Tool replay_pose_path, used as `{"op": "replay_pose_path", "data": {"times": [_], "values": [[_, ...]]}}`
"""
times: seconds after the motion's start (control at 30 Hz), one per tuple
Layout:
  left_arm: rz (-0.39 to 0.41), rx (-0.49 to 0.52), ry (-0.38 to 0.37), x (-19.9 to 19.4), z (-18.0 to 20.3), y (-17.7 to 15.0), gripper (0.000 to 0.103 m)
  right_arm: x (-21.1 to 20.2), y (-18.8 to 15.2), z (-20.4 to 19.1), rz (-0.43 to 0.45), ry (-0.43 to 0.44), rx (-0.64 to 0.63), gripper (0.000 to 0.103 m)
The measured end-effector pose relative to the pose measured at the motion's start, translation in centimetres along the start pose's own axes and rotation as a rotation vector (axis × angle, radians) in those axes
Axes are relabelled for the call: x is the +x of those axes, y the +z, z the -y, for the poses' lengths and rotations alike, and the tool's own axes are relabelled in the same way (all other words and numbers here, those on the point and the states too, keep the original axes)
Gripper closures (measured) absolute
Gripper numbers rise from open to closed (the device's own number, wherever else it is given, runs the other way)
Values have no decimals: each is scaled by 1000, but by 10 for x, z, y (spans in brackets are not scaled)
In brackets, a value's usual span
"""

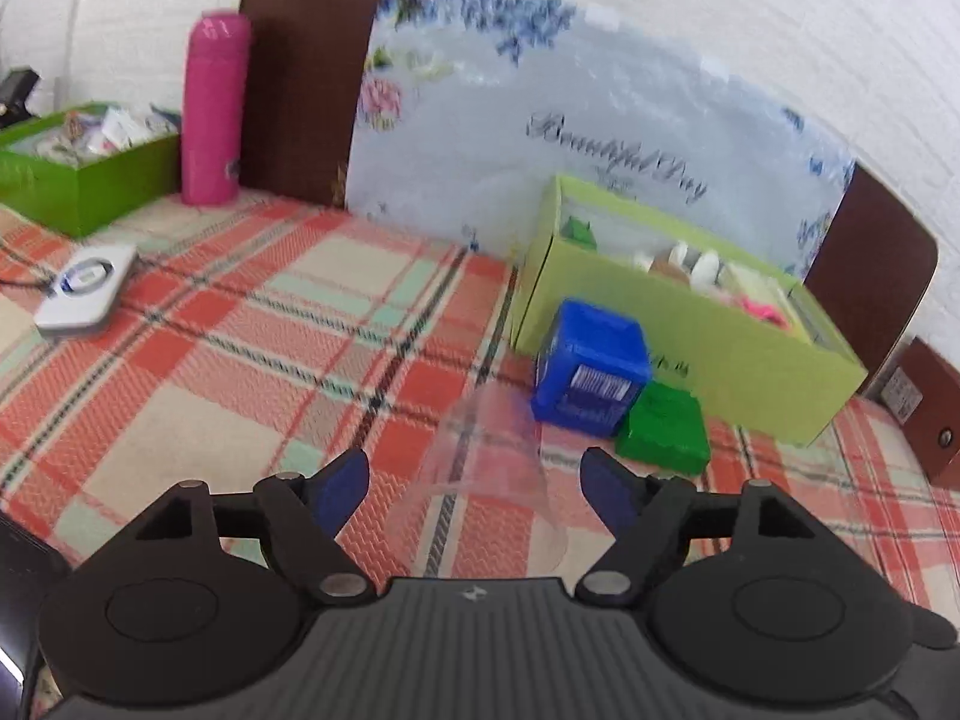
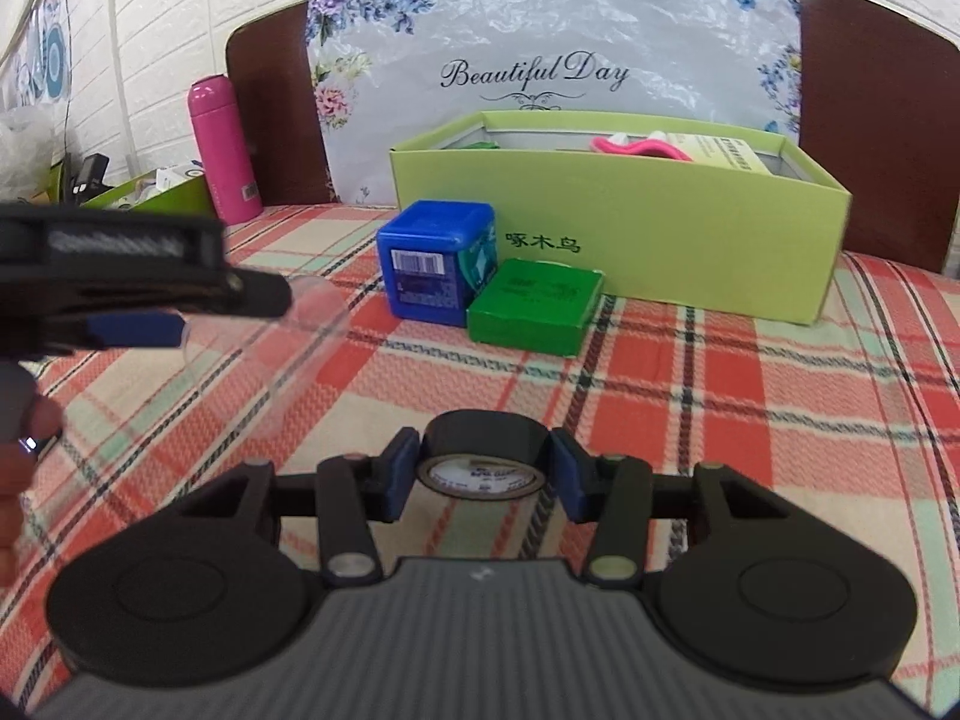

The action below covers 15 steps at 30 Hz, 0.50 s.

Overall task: Organize objects
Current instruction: 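Carry the cup and tape roll into the lime-green box and open both tools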

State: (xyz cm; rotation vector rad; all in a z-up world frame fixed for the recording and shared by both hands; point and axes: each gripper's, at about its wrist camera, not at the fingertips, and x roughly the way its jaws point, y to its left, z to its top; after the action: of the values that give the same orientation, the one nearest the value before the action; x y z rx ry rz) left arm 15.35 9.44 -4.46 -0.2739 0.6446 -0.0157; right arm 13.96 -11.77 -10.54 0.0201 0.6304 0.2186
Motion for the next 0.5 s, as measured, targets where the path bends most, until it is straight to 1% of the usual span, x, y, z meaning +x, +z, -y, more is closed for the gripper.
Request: {"op": "replay_pose_path", "data": {"times": [0.1,0.13,0.2,0.33,0.5], "values": [[-49,-8,-1,11,-5,-6,23,-5,-3,2,-2,2,3,57],[-56,-13,-5,12,-7,-8,32,-6,-4,2,-3,3,3,57],[-67,-23,-20,11,-10,-10,34,-8,-6,2,-8,11,6,57],[-38,-2,-10,-3,-9,-10,34,-16,-9,-2,0,39,2,57],[35,9,-82,-37,1,4,34,-41,-4,-5,57,79,-23,57]]}}
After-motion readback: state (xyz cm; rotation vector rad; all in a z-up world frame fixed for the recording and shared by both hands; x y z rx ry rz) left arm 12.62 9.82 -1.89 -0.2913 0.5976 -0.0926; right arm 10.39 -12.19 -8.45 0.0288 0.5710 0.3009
